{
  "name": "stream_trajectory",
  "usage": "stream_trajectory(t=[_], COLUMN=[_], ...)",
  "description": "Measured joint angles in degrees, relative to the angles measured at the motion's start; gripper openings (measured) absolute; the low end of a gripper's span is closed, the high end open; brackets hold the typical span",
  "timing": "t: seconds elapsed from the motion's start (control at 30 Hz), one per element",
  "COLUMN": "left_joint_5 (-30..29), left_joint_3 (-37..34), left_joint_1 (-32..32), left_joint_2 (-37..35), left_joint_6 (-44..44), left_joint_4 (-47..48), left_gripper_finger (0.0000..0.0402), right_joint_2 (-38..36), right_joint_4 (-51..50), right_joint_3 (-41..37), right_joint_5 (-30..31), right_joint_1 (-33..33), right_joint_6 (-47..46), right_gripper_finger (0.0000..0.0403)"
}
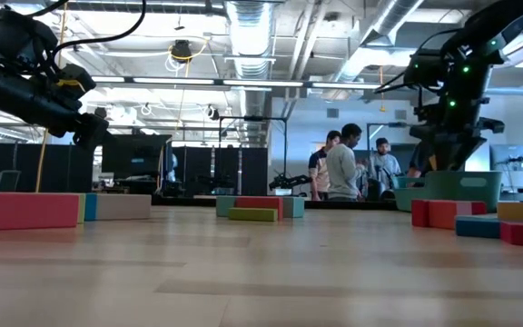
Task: Sort blocks by size
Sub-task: Put the yellow square block into the green bin, then put the blue square block into the green bin
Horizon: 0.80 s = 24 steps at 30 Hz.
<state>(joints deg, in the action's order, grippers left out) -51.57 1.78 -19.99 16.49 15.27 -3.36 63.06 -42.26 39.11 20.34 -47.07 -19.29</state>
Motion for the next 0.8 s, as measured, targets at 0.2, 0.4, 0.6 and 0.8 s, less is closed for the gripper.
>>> stream_trajectory(t=[0.2,0.4,0.6,0.8], left_joint_5=[0.00,0.00,0.00,-0.01], left_joint_3=[-0.01,-0.02,-0.02,0.00], left_joint_1=[0.01,0.01,0.02,0.01], left_joint_2=[0.00,0.00,0.00,0.00], left_joint_6=[-0.02,-0.02,-0.02,-0.01], left_joint_4=[0.00,0.00,0.00,0.00], left_gripper_finger=[0.0247,0.0247,0.0247,0.0247], right_joint_2=[2.24,3.32,1.40,-2.58], right_joint_4=[-0.44,-0.45,0.65,6.76], right_joint_3=[-0.02,-0.02,-0.02,0.00], right_joint_5=[-1.51,-1.53,-1.55,-3.78], right_joint_1=[-0.74,-0.65,0.67,7.69], right_joint_6=[-0.86,-1.86,-1.88,-0.46], right_gripper_finger=[0.0200,0.0234,0.0248,0.0249])
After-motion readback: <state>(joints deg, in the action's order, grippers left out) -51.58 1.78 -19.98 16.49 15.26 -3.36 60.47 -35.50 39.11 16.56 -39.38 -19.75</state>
